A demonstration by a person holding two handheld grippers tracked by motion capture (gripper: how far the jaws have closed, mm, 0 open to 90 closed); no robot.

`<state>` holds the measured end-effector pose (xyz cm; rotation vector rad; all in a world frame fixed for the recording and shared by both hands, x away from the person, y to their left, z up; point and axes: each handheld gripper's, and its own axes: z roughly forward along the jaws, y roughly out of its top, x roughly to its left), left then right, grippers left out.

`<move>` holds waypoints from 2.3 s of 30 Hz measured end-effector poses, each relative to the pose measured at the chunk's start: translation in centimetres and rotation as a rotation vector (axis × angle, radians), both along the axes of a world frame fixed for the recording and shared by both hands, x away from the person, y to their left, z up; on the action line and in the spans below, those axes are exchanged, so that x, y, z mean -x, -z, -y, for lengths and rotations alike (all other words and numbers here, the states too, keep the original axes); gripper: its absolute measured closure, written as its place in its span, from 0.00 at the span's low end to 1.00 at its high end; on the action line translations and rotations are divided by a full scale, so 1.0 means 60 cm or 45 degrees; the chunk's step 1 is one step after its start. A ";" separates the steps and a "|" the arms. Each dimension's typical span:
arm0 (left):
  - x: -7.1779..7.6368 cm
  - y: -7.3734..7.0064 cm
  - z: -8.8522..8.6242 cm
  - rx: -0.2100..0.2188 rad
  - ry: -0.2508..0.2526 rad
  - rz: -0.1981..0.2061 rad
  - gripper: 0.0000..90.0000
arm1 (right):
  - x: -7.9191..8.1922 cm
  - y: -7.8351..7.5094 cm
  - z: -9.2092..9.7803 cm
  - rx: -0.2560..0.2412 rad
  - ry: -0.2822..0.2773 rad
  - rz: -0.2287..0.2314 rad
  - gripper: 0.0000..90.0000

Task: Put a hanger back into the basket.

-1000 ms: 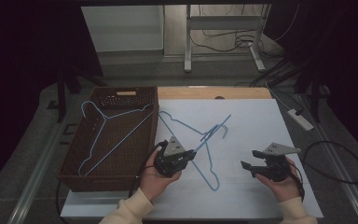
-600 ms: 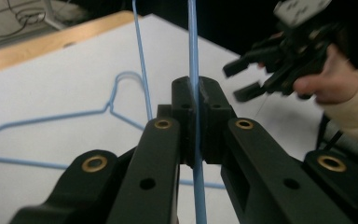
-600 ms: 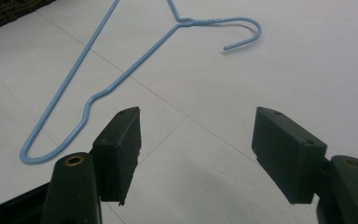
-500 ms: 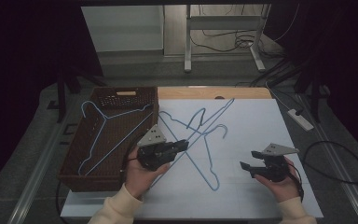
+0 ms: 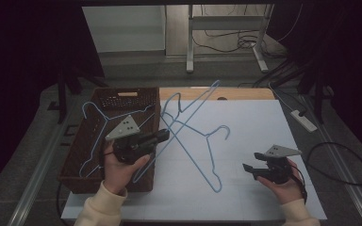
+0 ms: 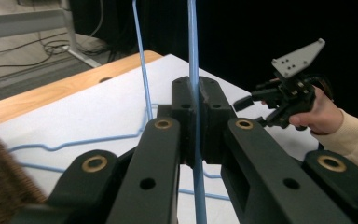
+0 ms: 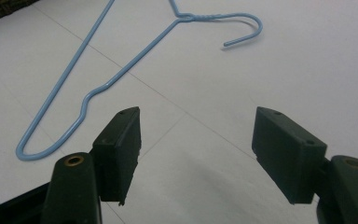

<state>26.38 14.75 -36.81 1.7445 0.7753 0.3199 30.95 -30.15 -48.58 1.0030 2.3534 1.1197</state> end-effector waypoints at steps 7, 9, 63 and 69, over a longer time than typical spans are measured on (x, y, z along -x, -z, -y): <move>-0.003 0.000 -0.038 -0.011 -0.049 -0.009 0.96 | 0.000 0.001 0.000 0.006 -0.001 -0.004 0.37; -0.003 0.002 -0.049 -0.020 -0.060 -0.015 0.95 | 0.000 0.001 -0.001 0.008 0.000 -0.006 0.37; -0.088 0.090 -0.219 -0.189 -0.233 -0.338 0.95 | -0.001 0.005 -0.002 0.015 -0.014 -0.021 0.37; -0.096 0.101 -0.214 -0.222 -0.228 -0.369 0.95 | -0.001 0.005 -0.002 0.018 -0.015 -0.022 0.37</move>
